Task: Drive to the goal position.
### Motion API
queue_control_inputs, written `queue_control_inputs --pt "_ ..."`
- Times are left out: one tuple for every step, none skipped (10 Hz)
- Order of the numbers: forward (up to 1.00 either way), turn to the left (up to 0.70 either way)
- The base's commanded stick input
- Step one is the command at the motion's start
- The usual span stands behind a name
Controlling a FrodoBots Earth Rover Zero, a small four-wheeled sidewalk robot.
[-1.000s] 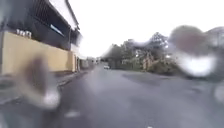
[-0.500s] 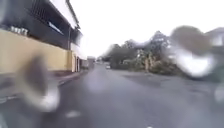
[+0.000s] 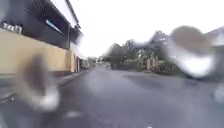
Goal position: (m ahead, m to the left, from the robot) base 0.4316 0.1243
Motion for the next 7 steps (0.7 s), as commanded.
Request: queue_control_inputs --pt "0.41 0.00" --pt "0.16 0.00" --pt "0.00 0.00" --pt "0.00 0.00" --pt "0.00 0.00" --pt "0.00 0.00" --pt "0.00 0.00"
